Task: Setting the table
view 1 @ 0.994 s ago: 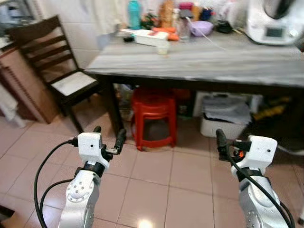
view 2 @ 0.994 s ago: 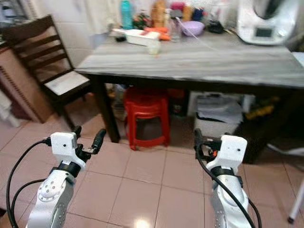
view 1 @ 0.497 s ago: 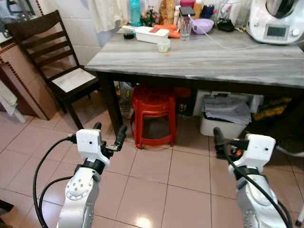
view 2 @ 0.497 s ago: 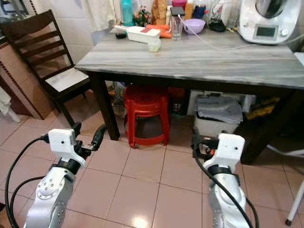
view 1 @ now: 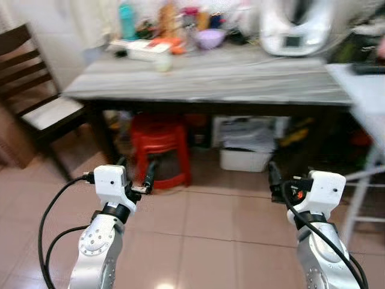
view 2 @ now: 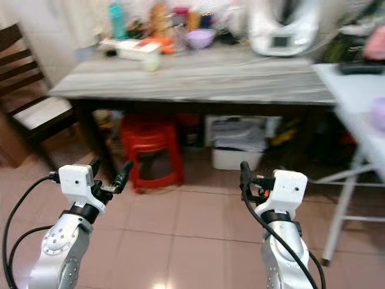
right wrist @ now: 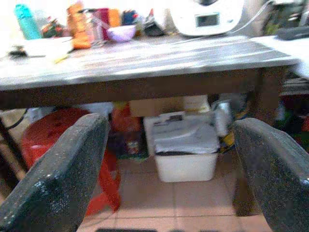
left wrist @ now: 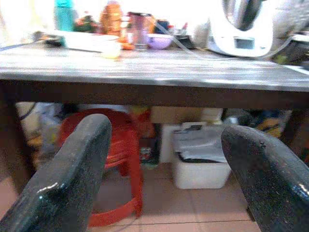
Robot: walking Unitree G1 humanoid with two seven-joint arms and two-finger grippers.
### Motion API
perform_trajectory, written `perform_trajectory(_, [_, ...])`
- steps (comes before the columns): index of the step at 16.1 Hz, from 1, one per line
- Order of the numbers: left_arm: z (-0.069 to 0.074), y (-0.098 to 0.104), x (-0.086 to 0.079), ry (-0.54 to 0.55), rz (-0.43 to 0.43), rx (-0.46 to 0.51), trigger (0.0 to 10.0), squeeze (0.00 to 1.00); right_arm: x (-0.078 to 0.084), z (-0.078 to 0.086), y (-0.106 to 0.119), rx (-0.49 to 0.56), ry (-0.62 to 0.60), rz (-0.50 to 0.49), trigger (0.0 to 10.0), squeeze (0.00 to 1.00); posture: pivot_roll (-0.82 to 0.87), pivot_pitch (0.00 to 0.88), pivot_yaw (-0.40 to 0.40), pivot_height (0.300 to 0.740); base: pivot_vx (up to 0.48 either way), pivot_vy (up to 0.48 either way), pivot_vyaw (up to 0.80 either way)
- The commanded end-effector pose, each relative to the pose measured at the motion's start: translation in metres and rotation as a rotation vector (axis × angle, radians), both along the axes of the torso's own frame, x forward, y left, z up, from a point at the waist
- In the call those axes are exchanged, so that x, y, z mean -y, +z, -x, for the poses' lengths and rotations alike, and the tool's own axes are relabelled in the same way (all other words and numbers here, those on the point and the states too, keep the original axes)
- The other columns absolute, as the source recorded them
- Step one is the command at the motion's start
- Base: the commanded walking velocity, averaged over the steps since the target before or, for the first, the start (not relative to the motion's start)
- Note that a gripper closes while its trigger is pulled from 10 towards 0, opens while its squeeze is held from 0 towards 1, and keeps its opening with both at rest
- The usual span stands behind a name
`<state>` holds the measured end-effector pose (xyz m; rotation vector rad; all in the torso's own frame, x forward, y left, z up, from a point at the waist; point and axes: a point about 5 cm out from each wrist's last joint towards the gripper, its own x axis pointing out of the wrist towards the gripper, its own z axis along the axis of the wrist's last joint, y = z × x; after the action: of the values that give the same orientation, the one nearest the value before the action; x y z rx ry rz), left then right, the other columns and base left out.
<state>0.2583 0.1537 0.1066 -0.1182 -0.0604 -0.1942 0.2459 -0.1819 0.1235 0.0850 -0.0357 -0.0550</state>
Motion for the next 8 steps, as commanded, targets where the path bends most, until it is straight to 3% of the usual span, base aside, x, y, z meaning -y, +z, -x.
perform_trajectory(1, [-0.0007, 0.0009, 0.0062, -0.02, 0.007, -0.002, 10.0, 0.0, 0.006, 0.0015, 0.0047, 0.014, -0.024, 0.012, 10.0, 0.0, -0.08, 0.0, 0.054, 0.74, 0.0, -0.48, -0.68])
perform_trajectory(4, [-0.0016, 0.0037, 0.0077, -0.023, 0.013, 0.002, 10.0, 0.0, 0.0073, 0.0011, 0.0066, 0.02, -0.027, 0.013, 10.0, 0.0, -0.08, 0.0, 0.054, 0.74, 0.0, -0.48, -0.61])
perform_trajectory(8, [-0.0024, 0.0022, 0.0057, -0.02, 0.006, -0.004, 10.0, 0.0, 0.0053, 0.0, 0.007, 0.024, -0.024, 0.014, 10.0, 0.0, -0.08, 0.0, 0.059, 0.74, 0.0, -0.48, 0.0])
